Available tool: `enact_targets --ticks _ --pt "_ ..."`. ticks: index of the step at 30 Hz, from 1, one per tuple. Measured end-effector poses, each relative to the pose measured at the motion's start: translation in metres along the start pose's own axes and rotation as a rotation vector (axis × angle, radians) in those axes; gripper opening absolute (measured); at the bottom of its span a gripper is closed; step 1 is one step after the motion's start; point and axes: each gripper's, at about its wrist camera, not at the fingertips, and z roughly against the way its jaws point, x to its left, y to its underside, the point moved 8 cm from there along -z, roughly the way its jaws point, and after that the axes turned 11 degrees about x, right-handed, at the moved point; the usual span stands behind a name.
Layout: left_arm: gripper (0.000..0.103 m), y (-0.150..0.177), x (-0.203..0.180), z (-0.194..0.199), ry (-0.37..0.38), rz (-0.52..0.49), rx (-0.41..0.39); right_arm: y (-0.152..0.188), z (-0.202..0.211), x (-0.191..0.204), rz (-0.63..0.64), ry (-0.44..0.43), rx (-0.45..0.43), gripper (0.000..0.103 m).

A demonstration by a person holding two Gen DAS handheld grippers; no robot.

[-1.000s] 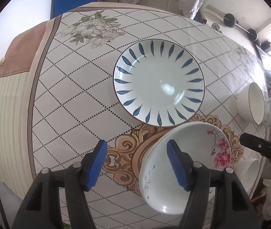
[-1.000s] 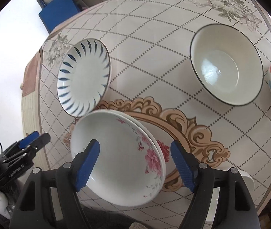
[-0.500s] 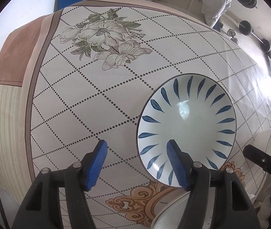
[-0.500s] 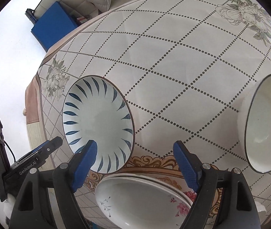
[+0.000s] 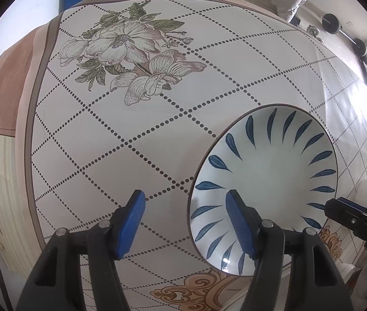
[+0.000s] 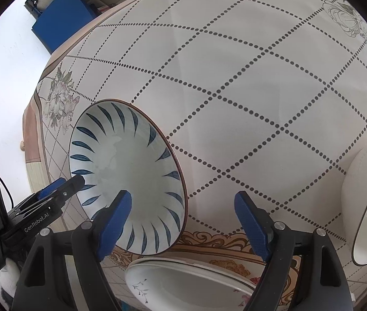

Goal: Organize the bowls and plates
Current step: 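Move both tools to the blue-striped plate and close on its rim, then lift the blue-striped plate with both tools and carry it toward the stack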

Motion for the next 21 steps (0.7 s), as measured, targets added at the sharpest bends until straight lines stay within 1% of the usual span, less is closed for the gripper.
enact_targets --ticks 6,7,9,10,11,12,13,14,15,16,17,19,21 --pt "0.062 -0.007 -0.014 -0.014 0.033 -0.042 0.047 -0.004 -0.006 0.006 0.005 -0.003 0.015 0.084" --pt "0.056 -0.008 -0.019 -0.017 0.039 -0.058 0.059 -0.005 -0.007 0.007 0.007 -0.006 0.017 0.084" --pt "0.041 -0.007 -0.027 -0.021 0.050 -0.082 0.073 -0.007 -0.009 0.010 0.008 -0.018 0.020 0.082" --pt "0.037 -0.006 -0.030 -0.022 0.059 -0.083 0.074 -0.007 -0.011 0.012 0.008 -0.028 0.023 0.076" --pt "0.037 -0.006 -0.031 -0.022 0.056 -0.076 0.073 -0.007 -0.013 0.013 0.010 -0.040 0.034 0.065" --pt "0.036 -0.007 -0.031 -0.023 0.064 -0.063 0.072 -0.007 -0.016 0.015 0.009 -0.049 0.048 0.059" --pt "0.032 -0.008 -0.030 -0.022 0.072 -0.048 0.065 -0.006 -0.019 0.017 0.006 -0.057 0.059 0.044" --pt "0.030 -0.010 -0.028 -0.021 0.078 -0.038 0.059 -0.005 -0.022 0.017 0.003 -0.043 0.070 0.037" --pt "0.027 -0.010 -0.026 -0.021 0.086 -0.028 0.055 -0.004 -0.023 0.015 0.004 -0.013 0.064 0.033" --pt "0.023 -0.011 -0.024 -0.020 0.098 -0.018 0.050 -0.004 -0.024 0.013 0.005 0.022 0.055 0.022" --pt "0.022 -0.013 -0.020 -0.019 0.113 -0.007 0.043 -0.004 -0.024 0.011 0.002 0.025 0.046 0.020" --pt "0.019 -0.014 -0.018 -0.019 0.138 0.006 0.033 -0.003 -0.024 0.009 -0.011 -0.008 0.045 0.018" --pt "0.018 -0.013 -0.014 -0.020 0.140 0.007 0.018 -0.002 -0.023 0.004 -0.031 -0.046 0.046 0.017"
